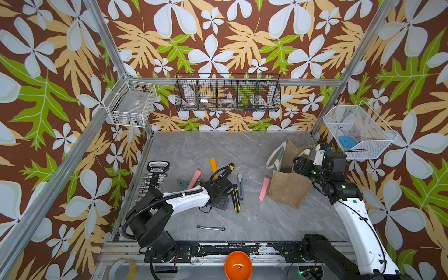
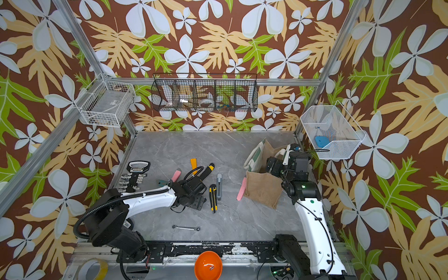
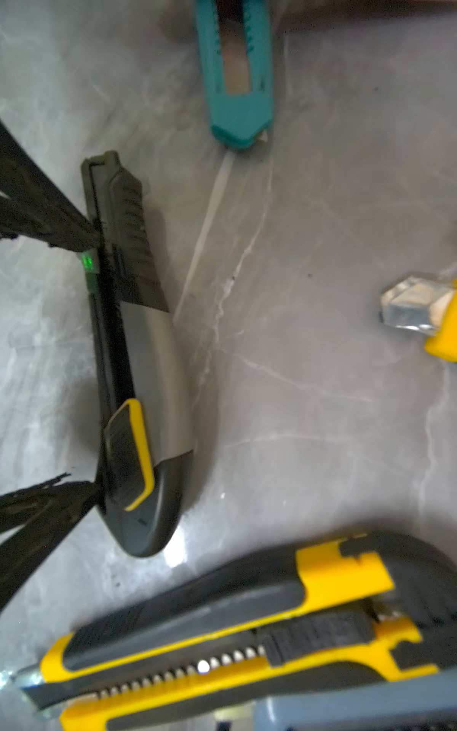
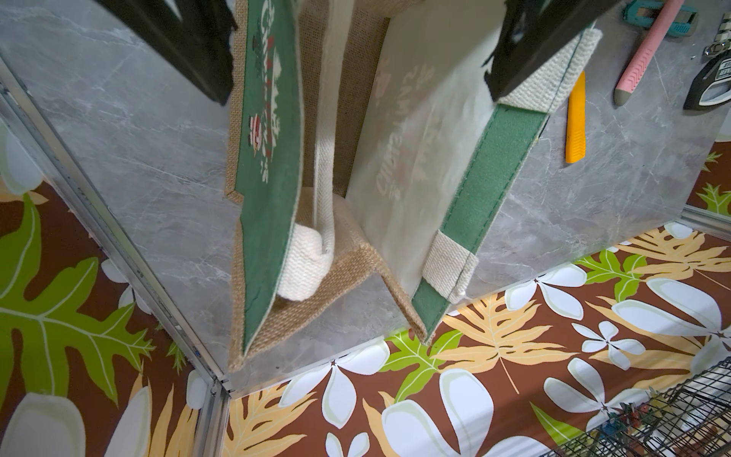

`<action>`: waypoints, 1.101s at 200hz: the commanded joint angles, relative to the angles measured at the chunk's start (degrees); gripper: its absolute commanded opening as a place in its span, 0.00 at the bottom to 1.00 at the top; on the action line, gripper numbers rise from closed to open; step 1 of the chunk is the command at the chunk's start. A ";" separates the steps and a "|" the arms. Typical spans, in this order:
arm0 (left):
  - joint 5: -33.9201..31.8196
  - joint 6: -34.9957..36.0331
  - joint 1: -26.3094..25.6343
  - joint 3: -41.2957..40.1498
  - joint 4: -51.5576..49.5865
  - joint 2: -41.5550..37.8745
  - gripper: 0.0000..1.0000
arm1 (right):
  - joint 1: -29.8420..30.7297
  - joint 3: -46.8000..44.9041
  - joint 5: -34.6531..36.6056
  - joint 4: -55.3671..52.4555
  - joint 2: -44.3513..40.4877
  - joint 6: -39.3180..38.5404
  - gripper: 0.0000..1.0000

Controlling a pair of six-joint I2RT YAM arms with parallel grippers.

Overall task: Place the art knife into the pouch
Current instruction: Pick up the utility knife at the center of the board.

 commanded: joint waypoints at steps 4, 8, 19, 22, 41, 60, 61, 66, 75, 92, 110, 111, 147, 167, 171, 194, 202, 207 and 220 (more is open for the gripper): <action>-5.16 1.42 -0.06 1.60 -1.37 0.98 0.92 | -0.07 0.30 -0.21 -0.09 -0.46 -0.09 1.00; -5.45 1.66 -0.06 1.80 -1.33 1.09 0.92 | -0.07 0.26 -0.21 -0.16 -0.44 -0.09 1.00; -6.03 2.50 -0.06 2.29 -1.29 1.67 0.93 | -0.09 0.22 -0.28 -0.18 -0.68 -0.09 1.00; -6.16 2.72 -0.06 2.36 -1.32 1.83 0.93 | -0.11 0.11 -0.35 -0.18 -0.64 -0.09 1.00; -7.85 3.96 -0.06 3.41 -1.72 3.72 0.94 | -0.10 -0.27 -0.80 0.00 -0.86 0.00 1.00; -8.35 5.03 -0.06 4.12 -1.15 5.27 0.94 | -0.09 -0.41 -1.04 0.09 -0.95 0.17 1.00; -8.30 5.14 -0.06 4.17 -1.06 5.34 0.94 | -0.10 -0.38 -1.06 0.09 -0.95 0.17 1.00; -7.83 5.53 -0.06 4.14 -0.54 5.54 0.94 | -0.05 -0.44 -1.10 0.08 -0.97 0.17 1.00; -6.87 6.07 -0.01 3.96 0.43 5.68 0.94 | -0.03 -0.33 -1.11 -0.01 -1.01 0.26 1.00; -5.42 6.71 0.11 3.20 2.05 5.68 0.92 | -0.04 -0.08 -1.05 -0.35 -1.28 0.09 1.00; -3.05 7.50 0.44 2.56 3.39 5.76 0.90 | -0.08 0.06 -1.24 -0.53 -1.65 -0.16 1.00; -2.92 7.52 0.45 2.55 3.45 5.72 0.90 | -0.05 0.07 -1.29 -0.53 -1.65 -0.17 1.00; -0.13 7.98 1.40 2.52 4.77 7.20 0.87 | -0.05 -0.03 -2.23 -0.71 -1.81 -0.19 1.00; 0.73 8.20 1.87 2.53 5.05 7.59 0.85 | -0.08 -0.16 -3.13 -0.45 -2.16 0.04 1.00; 0.76 8.27 1.95 2.54 5.17 7.59 0.84 | -0.10 -0.24 -3.19 -0.37 -2.22 0.08 1.00; 0.86 8.46 2.46 2.13 5.61 7.53 0.77 | -0.03 -0.36 -3.17 -0.38 -2.66 0.26 1.00; 0.92 8.43 2.57 1.86 5.74 7.67 0.75 | -0.08 -0.32 -3.11 -0.53 -2.79 0.27 1.00; 1.07 8.43 2.57 1.71 5.78 7.78 0.73 | -0.10 -0.36 -3.08 -0.62 -2.84 0.26 1.00; 1.23 8.19 2.57 1.37 5.93 8.10 0.66 | -0.09 -0.25 -2.89 -0.69 -3.04 0.27 1.00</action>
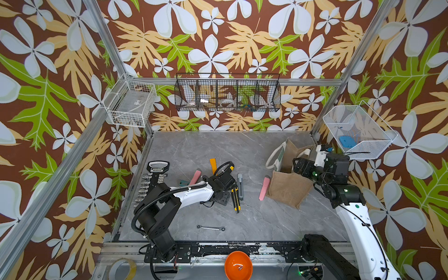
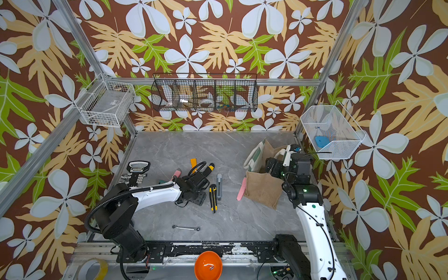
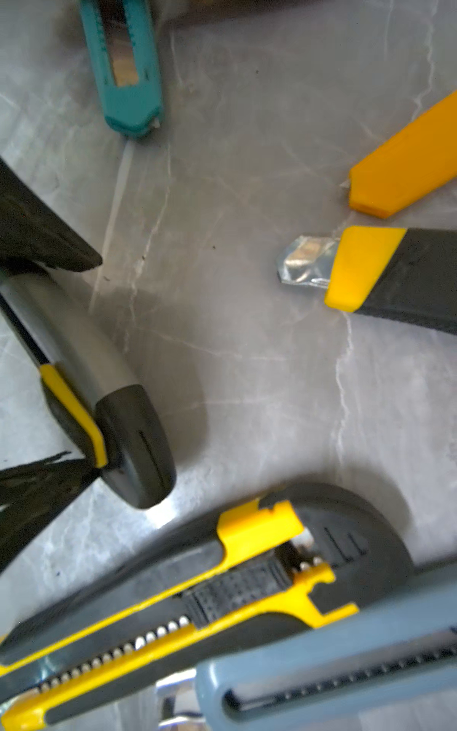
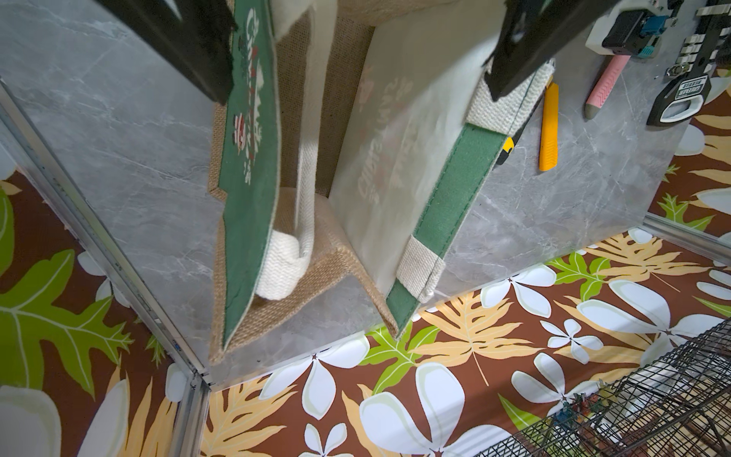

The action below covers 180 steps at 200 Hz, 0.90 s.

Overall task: Place the art knife into the pouch
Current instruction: Pick up the utility knife at the center of the board.

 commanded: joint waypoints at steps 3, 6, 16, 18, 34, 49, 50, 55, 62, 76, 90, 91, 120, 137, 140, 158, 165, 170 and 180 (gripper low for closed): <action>-1.03 -0.53 0.46 -1.41 2.51 2.43 0.65 | -0.04 0.08 0.01 -0.20 -0.44 0.20 1.00; -0.93 -0.53 0.42 -1.54 2.54 2.48 0.64 | -0.04 0.08 0.08 -0.25 -0.42 0.20 1.00; -0.79 -1.05 0.43 -1.81 2.75 2.61 0.61 | -0.10 0.09 0.14 -0.19 -0.55 0.21 1.00; -0.75 -1.11 0.43 -1.85 2.79 2.61 0.60 | -0.11 0.13 0.23 -0.17 -0.55 0.20 1.00; -0.23 -1.89 0.47 -2.34 3.24 2.87 0.55 | -0.06 0.08 0.23 -0.17 -0.47 0.17 1.00; -0.01 -2.47 0.43 -2.47 3.33 3.22 0.51 | -0.09 -0.01 0.15 0.00 -0.39 0.41 1.00; 0.02 -2.52 0.43 -2.48 3.29 3.22 0.50 | -0.06 -0.01 0.23 0.01 -0.38 0.44 1.00; -0.04 -2.72 0.43 -2.52 3.35 3.35 0.49 | -0.05 -0.05 0.11 0.14 -0.33 0.46 1.00; -0.19 -2.98 0.43 -2.56 3.37 3.49 0.48 | -0.08 -0.11 -0.04 0.27 -0.28 0.59 1.00; -0.36 -3.46 0.43 -2.48 3.33 3.58 0.44 | -0.08 -0.25 -0.21 0.41 -0.07 0.72 1.00; -0.51 -3.79 0.43 -2.31 3.17 3.49 0.35 | -0.11 -0.24 -0.29 0.54 0.10 0.72 1.00; -0.49 -3.79 0.43 -2.30 3.12 3.49 0.35 | -0.06 -0.26 -0.25 0.50 0.09 0.77 1.00; -0.56 -4.72 0.47 -1.69 2.57 3.49 0.32 | -0.06 -0.18 -0.56 0.63 0.20 0.81 1.00; -0.56 -5.32 0.43 -1.44 2.25 3.49 0.32 | -0.08 -0.05 -0.56 0.54 0.21 0.81 1.00; -0.56 -5.42 0.43 -1.38 2.13 3.49 0.33 | -0.06 -0.09 -0.56 0.54 0.16 0.81 1.00; -0.56 -6.36 0.43 -1.24 1.51 2.92 0.36 | -0.09 -0.05 -0.56 0.47 0.20 0.88 1.00; -0.61 -6.88 0.43 -1.24 1.40 2.48 0.38 | -0.07 -0.08 -0.56 0.56 0.21 0.90 1.00; -0.66 -7.24 0.43 -1.24 1.17 2.12 0.40 | -0.11 -0.13 -0.55 0.54 0.28 0.90 1.00; -0.77 -8.15 0.43 -1.16 0.72 1.37 0.45 | -0.11 -0.24 -0.56 0.69 0.25 0.99 1.00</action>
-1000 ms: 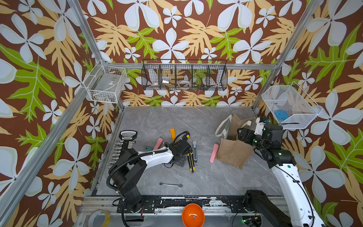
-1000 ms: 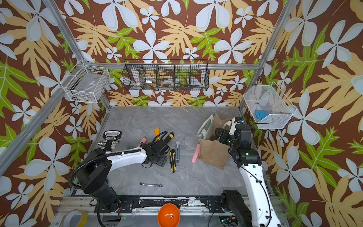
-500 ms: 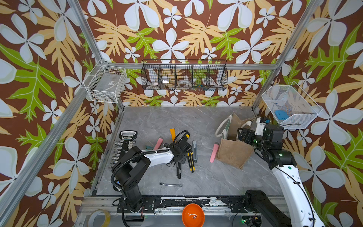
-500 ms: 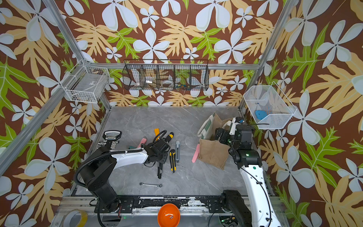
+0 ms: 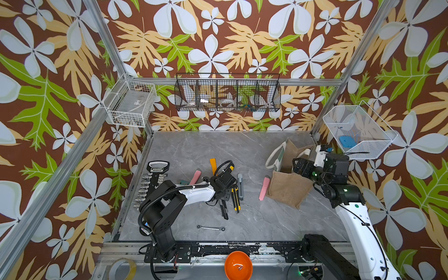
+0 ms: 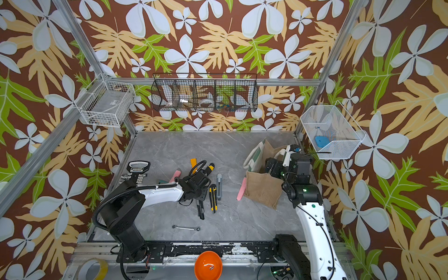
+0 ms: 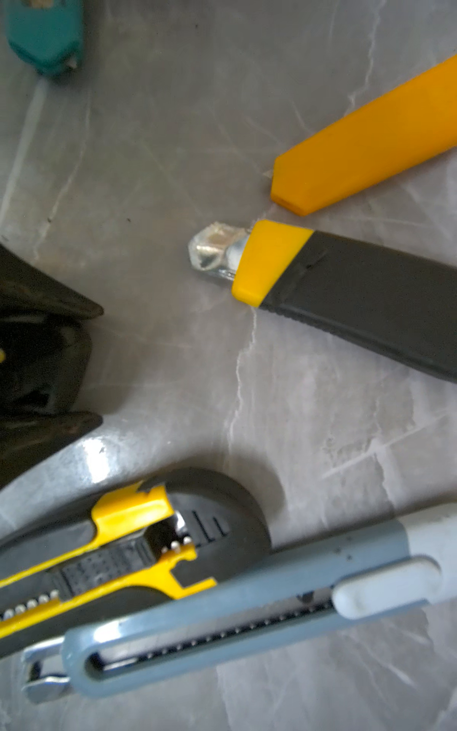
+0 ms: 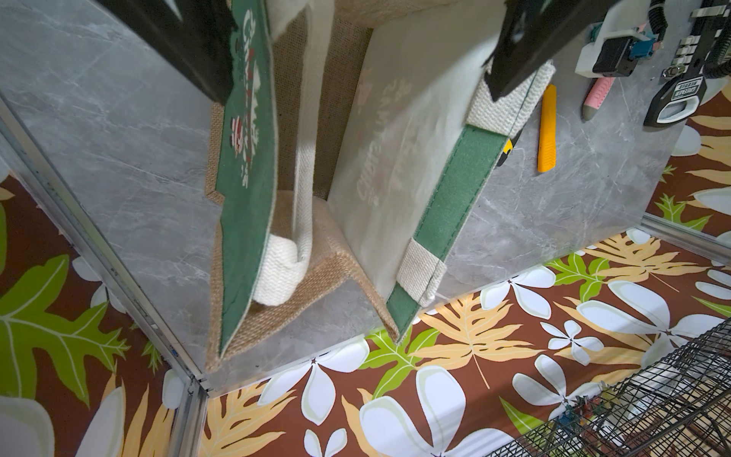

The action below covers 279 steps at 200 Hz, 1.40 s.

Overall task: Place the art knife into the pouch
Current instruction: Pick up the utility knife at the center of the board.

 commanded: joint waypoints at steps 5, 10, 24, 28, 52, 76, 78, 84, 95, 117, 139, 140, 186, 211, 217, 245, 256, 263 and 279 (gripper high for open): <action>0.39 -2.81 0.08 -0.52 -9.19 -1.03 0.47 | -0.05 -0.03 -0.32 0.65 0.06 0.43 1.00; 0.28 -3.47 0.08 -0.50 -9.45 -1.47 0.50 | -0.09 0.02 -0.28 0.73 0.05 0.42 1.00; 0.66 -4.82 0.08 -0.58 -9.86 -2.79 0.56 | -0.04 0.04 -0.37 0.74 0.21 0.45 1.00; 0.85 -5.20 0.07 -0.72 -9.99 -3.22 0.58 | -0.04 0.12 -0.49 0.74 0.18 0.42 1.00; 1.81 -7.65 0.08 -1.57 -10.16 -5.61 0.74 | -0.03 -0.03 -0.43 0.82 0.29 0.47 1.00; 3.01 -9.84 0.08 -3.18 -9.58 -7.62 0.74 | -0.03 -0.23 -0.47 1.00 0.19 0.42 1.00; 3.26 -10.02 0.08 -3.35 -9.53 -7.73 0.74 | -0.05 -0.21 -0.47 1.00 0.18 0.42 1.00; 3.98 -10.44 0.15 -3.76 -9.27 -7.94 0.74 | -0.04 -0.34 -0.42 1.00 0.18 0.34 1.00; 5.08 -11.20 -0.01 -4.78 -8.54 -8.29 0.73 | -0.06 -0.39 -0.58 1.09 0.19 0.34 1.00; 6.49 -12.56 -0.18 -6.27 -7.09 -8.36 0.69 | -0.03 -0.63 -0.67 1.18 0.20 0.24 1.00; 6.90 -13.28 -0.34 -6.65 -6.23 -8.10 0.61 | -0.10 -0.82 -0.67 1.27 0.09 0.24 1.00; 6.92 -13.32 -0.35 -6.65 -6.21 -8.08 0.60 | -0.10 -0.86 -0.67 1.31 0.09 0.24 1.00; 9.14 -14.19 -0.36 -6.64 -4.36 -5.75 0.45 | -0.07 -1.70 -1.18 2.12 -0.35 0.72 1.00; 8.42 -14.34 -0.45 -6.91 -4.21 -5.00 0.38 | -0.09 -1.63 -1.38 2.14 -0.26 0.57 1.00; 8.10 -14.36 -0.45 -6.83 -4.37 -4.90 0.37 | -0.11 -1.62 -1.38 2.06 -0.26 0.52 1.00; 7.41 -14.28 -0.45 -6.92 -4.72 -5.32 0.28 | -0.04 -1.26 -1.42 1.79 -0.43 0.42 1.00; 6.75 -14.28 -0.44 -6.62 -5.11 -5.74 0.28 | -0.06 -1.05 -1.64 1.71 -0.58 0.42 1.00; 6.25 -14.18 -0.45 -6.33 -5.46 -6.13 0.27 | -0.08 -0.92 -1.73 1.57 -0.61 0.50 1.00; 4.91 -13.90 -0.45 -5.03 -6.68 -7.12 0.26 | -0.08 -0.65 -2.00 1.38 -0.80 0.66 1.00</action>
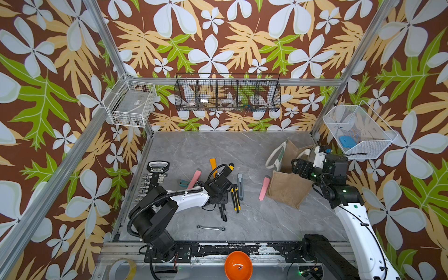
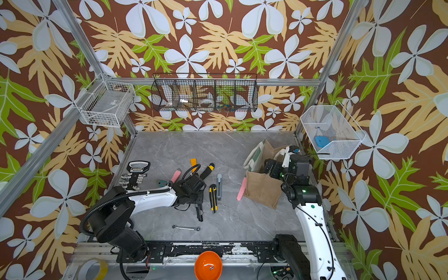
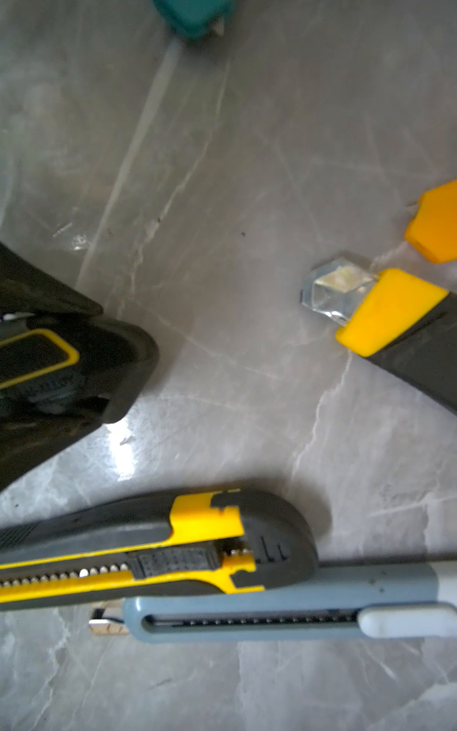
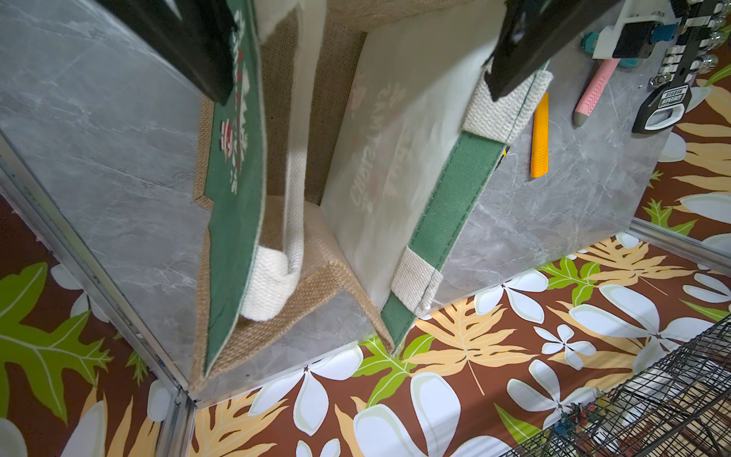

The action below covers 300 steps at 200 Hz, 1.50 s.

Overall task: Place the art knife into the pouch
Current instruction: Pick up the utility knife at the center of the board, then place the utility knife in the pouch.

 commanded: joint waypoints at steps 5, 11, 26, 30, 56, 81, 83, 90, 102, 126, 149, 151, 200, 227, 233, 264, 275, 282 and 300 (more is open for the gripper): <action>-0.43 -0.26 -0.03 1.49 -7.20 -1.06 0.25 | -0.10 0.65 -0.64 0.44 -0.44 0.18 1.00; -1.01 -0.25 -0.03 2.30 -7.89 -1.54 0.25 | -0.05 0.77 -0.66 0.26 -0.51 0.27 1.00; -2.23 0.43 -0.03 4.89 -9.77 -2.56 0.25 | -0.03 1.11 -0.90 -0.26 -0.89 0.24 1.00; -2.59 0.81 -0.03 5.78 -10.43 -2.80 0.25 | -0.07 1.15 -0.95 -0.35 -0.98 0.24 1.00; -3.54 3.16 -0.08 12.84 -13.95 -3.47 0.24 | -0.09 0.89 -1.36 -0.10 -1.96 1.16 1.00; -3.03 5.50 -0.03 20.63 -15.56 -3.56 0.23 | -0.07 1.13 -0.61 -0.77 -2.61 1.48 1.00; -2.82 5.77 -0.10 21.29 -15.51 -3.50 0.23 | -0.08 1.15 -0.43 -0.81 -2.72 1.48 1.00; -1.92 6.55 -0.33 23.41 -15.34 -3.32 0.23 | -0.08 1.26 0.04 -0.99 -2.90 1.47 1.00; -0.82 7.33 -0.85 27.31 -15.38 -2.57 0.22 | -0.03 1.39 0.56 -1.17 -3.14 1.80 0.99; -0.14 9.17 -2.69 36.41 -16.40 -0.16 0.22 | -0.06 1.35 0.95 -1.02 -4.18 2.93 0.99; -0.59 10.55 -4.43 45.15 -17.48 2.76 0.20 | -0.04 1.48 0.46 -0.91 -5.03 3.49 0.99; -0.60 10.68 -4.56 45.77 -17.49 3.05 0.20 | -0.05 1.48 0.43 -0.86 -5.11 3.50 0.99; -0.43 13.61 -7.52 62.27 -16.85 10.98 0.20 | -0.07 -0.25 -1.00 1.73 -9.39 4.75 0.99; -0.59 14.53 -9.05 71.62 -16.43 16.32 0.20 | -0.09 -0.26 -0.10 0.83 -10.74 5.11 0.99; -0.51 14.77 -9.20 73.40 -16.08 17.43 0.20 | -0.07 -0.35 0.43 0.61 -11.08 5.33 0.99; -0.09 15.83 -9.91 79.83 -12.56 22.33 0.19 | -0.04 -1.15 0.67 0.72 -13.00 5.39 0.99; -0.80 16.12 -10.14 80.74 -10.67 23.35 0.19 | -0.10 -1.24 0.85 0.58 -13.46 5.39 0.99; -1.32 16.12 -10.30 81.06 -9.53 23.72 0.19 | -0.09 -1.18 0.96 0.59 -13.68 5.47 0.99; -2.12 16.03 -10.58 80.35 -5.78 23.95 0.19 | -0.03 -0.82 0.15 0.43 -13.78 6.17 0.99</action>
